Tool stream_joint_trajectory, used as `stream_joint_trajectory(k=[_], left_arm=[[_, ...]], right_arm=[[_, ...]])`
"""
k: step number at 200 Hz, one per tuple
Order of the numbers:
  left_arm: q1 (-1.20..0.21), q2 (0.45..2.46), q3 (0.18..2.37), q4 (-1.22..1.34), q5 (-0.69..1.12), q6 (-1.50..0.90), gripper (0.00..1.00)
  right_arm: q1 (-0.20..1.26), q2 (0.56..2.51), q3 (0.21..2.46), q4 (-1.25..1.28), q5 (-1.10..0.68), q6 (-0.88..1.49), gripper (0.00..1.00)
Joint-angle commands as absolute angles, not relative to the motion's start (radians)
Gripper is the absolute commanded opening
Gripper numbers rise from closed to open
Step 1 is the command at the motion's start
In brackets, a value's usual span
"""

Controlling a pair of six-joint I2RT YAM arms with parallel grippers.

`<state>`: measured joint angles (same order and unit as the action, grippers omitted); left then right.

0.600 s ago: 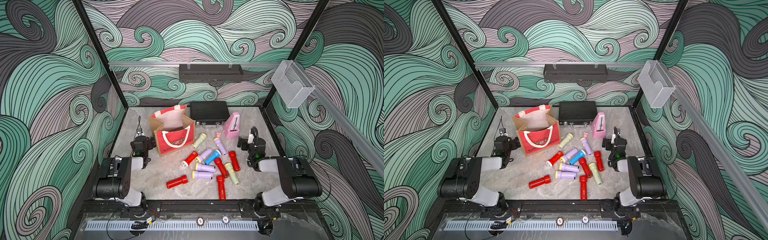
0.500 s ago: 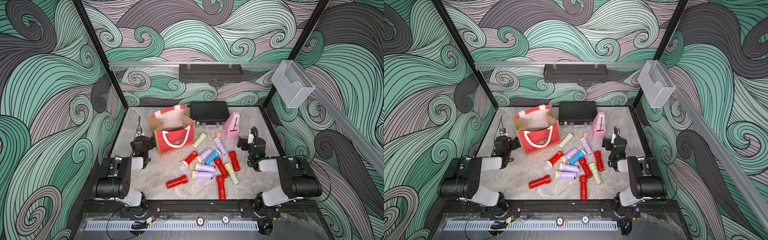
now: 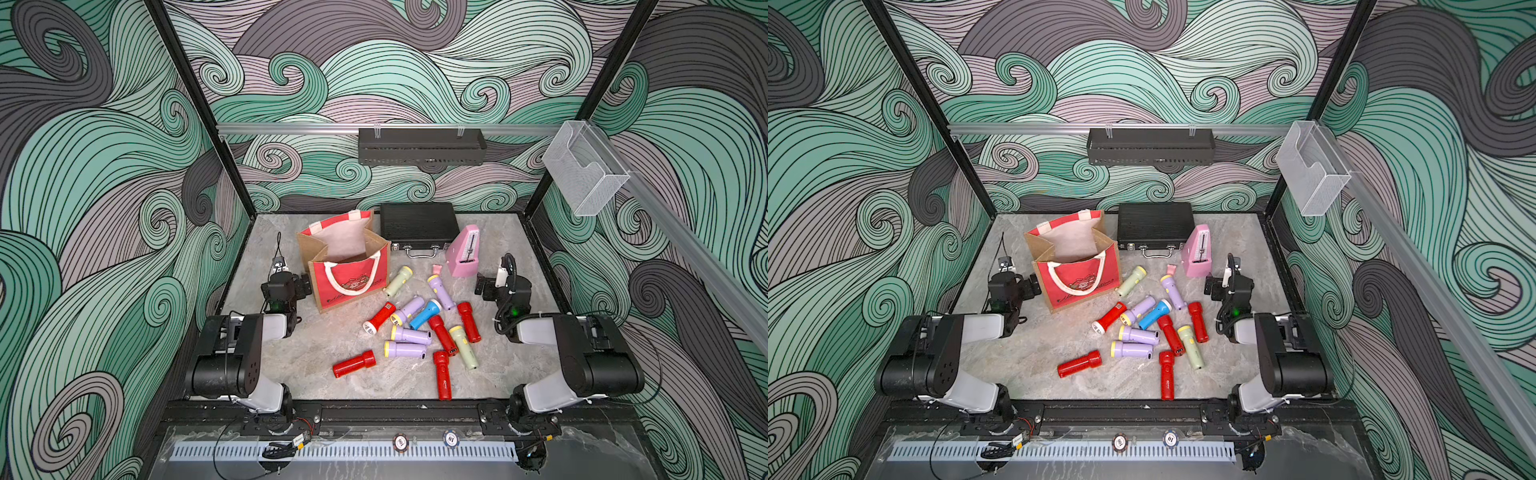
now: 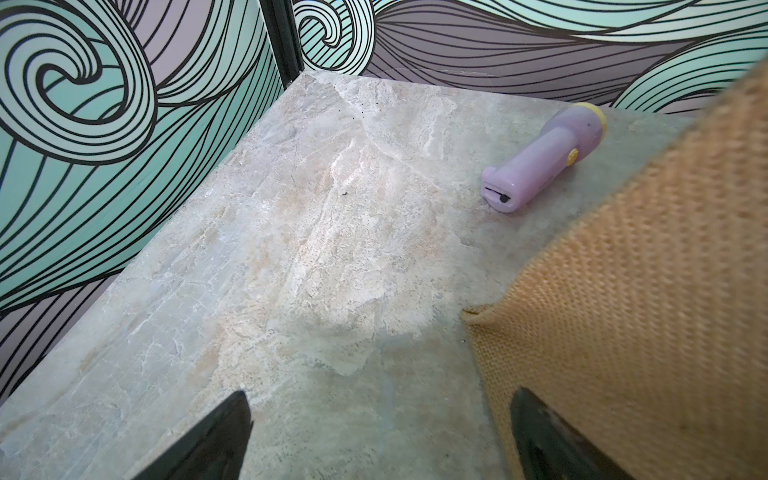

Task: Put the flashlights into the tote bags
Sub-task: Pick up the flashlight from the center of the board.

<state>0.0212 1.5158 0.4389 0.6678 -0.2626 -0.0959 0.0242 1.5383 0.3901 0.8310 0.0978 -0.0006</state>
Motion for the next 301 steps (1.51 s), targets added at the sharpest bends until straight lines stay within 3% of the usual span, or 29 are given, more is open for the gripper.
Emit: stream_joint_trajectory(k=[1, 213, 255, 301], left_arm=[[0.017, 1.525, 0.463, 0.683, -0.276, -0.083, 0.99], [0.018, 1.517, 0.469, 0.681, -0.278, -0.073, 0.99], [0.017, 1.357, 0.585, 0.310, -0.261, -0.118, 0.98], [0.014, 1.110, 0.734, -0.258, -0.232, -0.380, 0.99]], right_arm=[[0.027, 1.535, 0.397, 0.855, 0.109, -0.017, 0.99], [0.030, 1.526, 0.398, 0.855, 0.116, -0.017, 0.99], [0.041, 1.330, 0.451, 0.598, 0.088, -0.033, 0.99], [0.090, 1.042, 0.623, 0.080, 0.194, 0.073, 0.99]])
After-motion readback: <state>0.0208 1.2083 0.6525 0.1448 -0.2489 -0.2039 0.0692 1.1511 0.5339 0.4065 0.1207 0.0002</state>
